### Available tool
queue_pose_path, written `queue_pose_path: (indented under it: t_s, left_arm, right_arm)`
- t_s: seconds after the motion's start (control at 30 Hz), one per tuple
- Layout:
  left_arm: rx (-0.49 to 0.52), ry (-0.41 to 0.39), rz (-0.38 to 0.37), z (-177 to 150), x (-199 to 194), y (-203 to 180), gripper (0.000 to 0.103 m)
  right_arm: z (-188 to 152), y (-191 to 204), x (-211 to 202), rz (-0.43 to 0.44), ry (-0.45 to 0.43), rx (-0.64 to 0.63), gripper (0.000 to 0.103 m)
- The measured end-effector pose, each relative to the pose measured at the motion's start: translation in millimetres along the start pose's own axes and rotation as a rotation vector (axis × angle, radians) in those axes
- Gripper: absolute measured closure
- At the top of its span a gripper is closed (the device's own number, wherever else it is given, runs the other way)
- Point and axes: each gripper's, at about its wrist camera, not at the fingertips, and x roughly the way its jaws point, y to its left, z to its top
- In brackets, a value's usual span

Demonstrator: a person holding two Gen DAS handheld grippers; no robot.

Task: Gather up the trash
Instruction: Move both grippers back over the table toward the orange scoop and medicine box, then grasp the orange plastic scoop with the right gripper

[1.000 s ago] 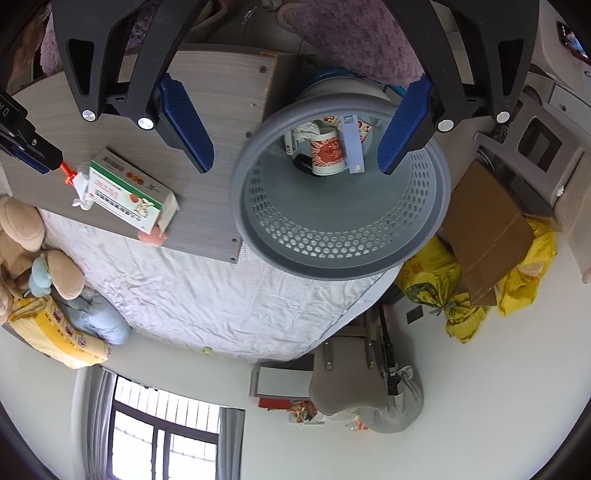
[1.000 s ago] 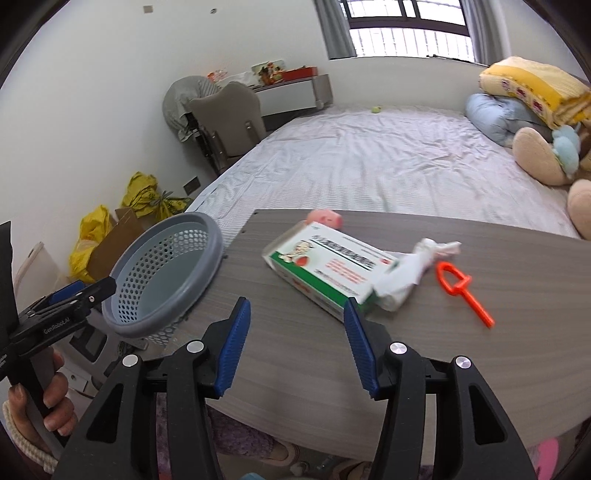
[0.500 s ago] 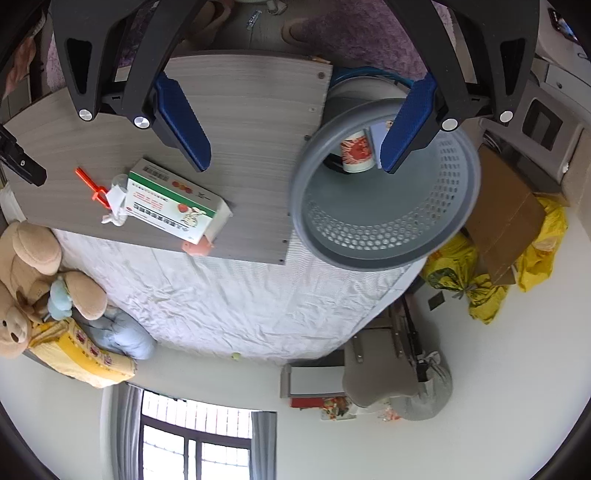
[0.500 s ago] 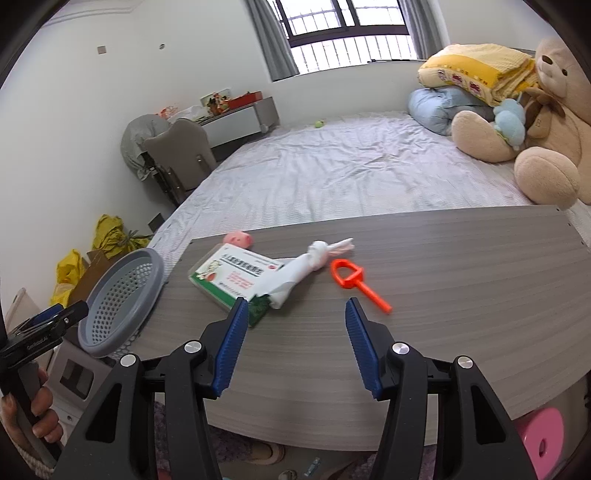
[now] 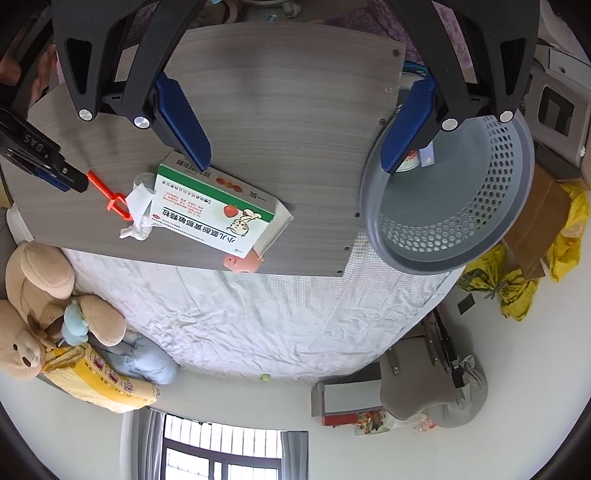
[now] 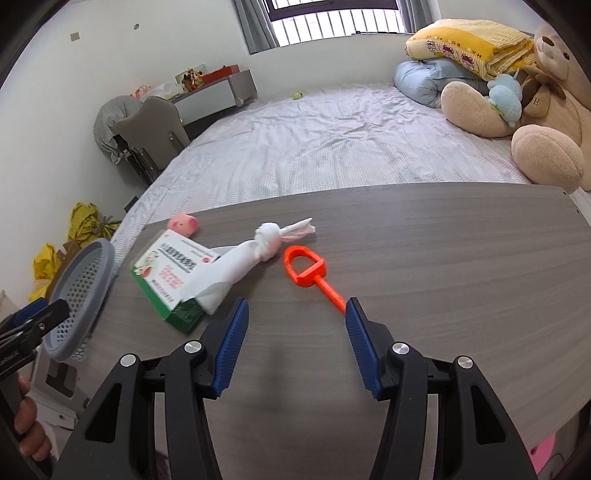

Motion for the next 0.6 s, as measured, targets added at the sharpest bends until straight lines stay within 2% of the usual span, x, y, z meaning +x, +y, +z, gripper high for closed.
queue_pose_path:
  t_s: [0.27, 0.5, 0.6]
  left_arm:
    - [0.012, 0.03, 0.019, 8, 15, -14, 0.012]
    - [0.01, 0.057, 0.021, 14, 28, -21, 0.012]
    - [0.015, 0.058, 0.02, 17, 29, -25, 0.012]
  right_arm:
    - [23, 0, 46, -0.024, 0.063, -0.085, 0.051]
    - [25, 0, 69, -0.061, 0.114, -0.14, 0.055]
    - [25, 2, 71, -0.076, 0.105, -0.168, 0.056]
